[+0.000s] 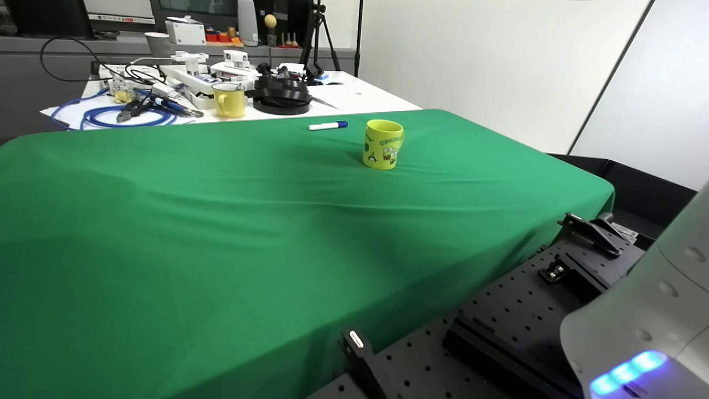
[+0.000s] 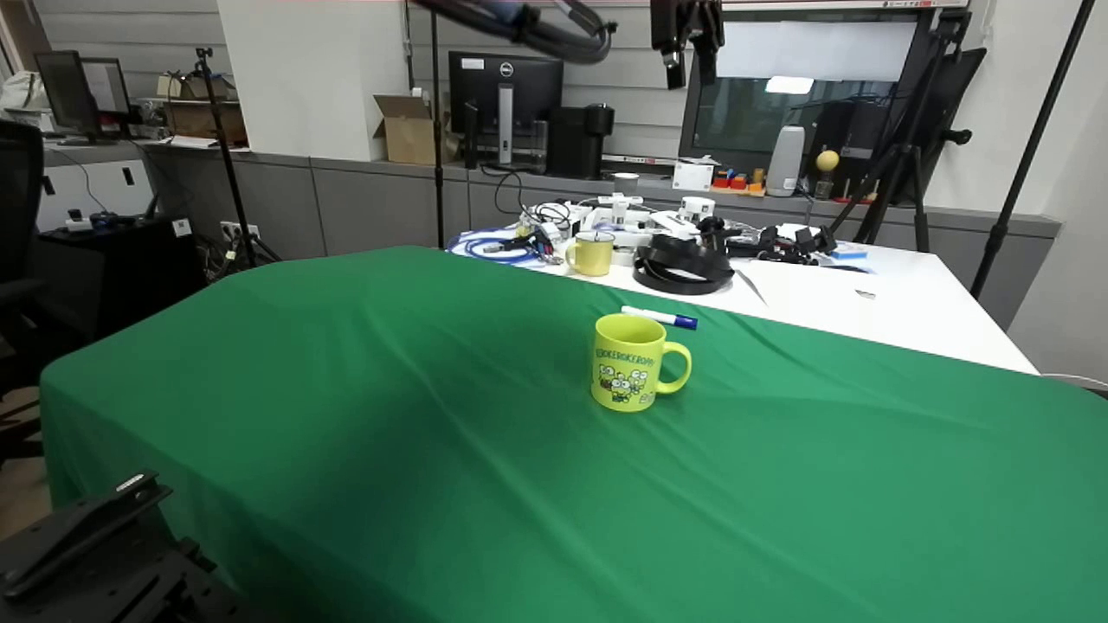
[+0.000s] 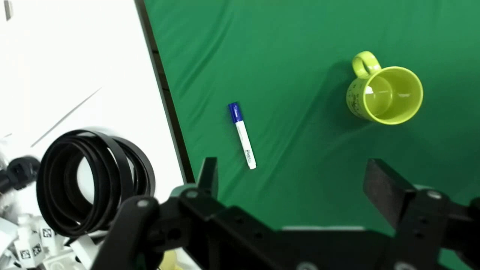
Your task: Put the marker in the mug
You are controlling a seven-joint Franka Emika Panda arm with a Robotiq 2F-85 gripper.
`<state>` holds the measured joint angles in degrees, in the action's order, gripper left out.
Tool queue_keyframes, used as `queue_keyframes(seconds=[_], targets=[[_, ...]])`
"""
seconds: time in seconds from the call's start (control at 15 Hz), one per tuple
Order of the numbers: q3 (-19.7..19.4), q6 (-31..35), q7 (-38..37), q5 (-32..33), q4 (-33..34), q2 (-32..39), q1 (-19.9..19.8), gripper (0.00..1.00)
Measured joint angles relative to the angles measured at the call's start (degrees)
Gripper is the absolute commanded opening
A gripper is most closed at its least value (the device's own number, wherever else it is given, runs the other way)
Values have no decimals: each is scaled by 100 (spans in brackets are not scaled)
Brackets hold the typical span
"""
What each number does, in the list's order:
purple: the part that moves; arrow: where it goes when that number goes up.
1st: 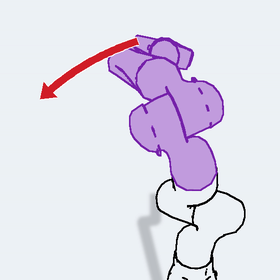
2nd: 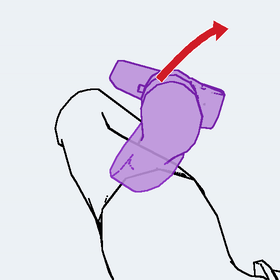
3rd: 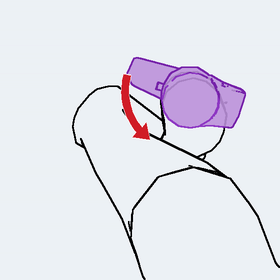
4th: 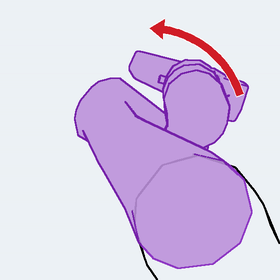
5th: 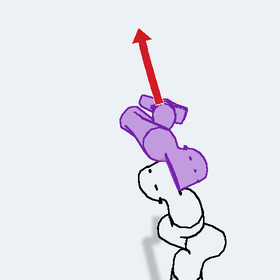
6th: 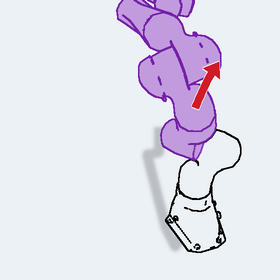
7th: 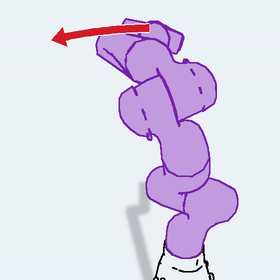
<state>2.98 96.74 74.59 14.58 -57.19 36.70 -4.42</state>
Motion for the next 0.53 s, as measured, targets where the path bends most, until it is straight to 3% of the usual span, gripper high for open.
queue_keyframes(seconds=[0.27, 0.53], targets=[[155, 566, 1209, -166, 140, 610, -86, 100], [199, 639, 2547, -609, 621, 1303, -129, 100]])
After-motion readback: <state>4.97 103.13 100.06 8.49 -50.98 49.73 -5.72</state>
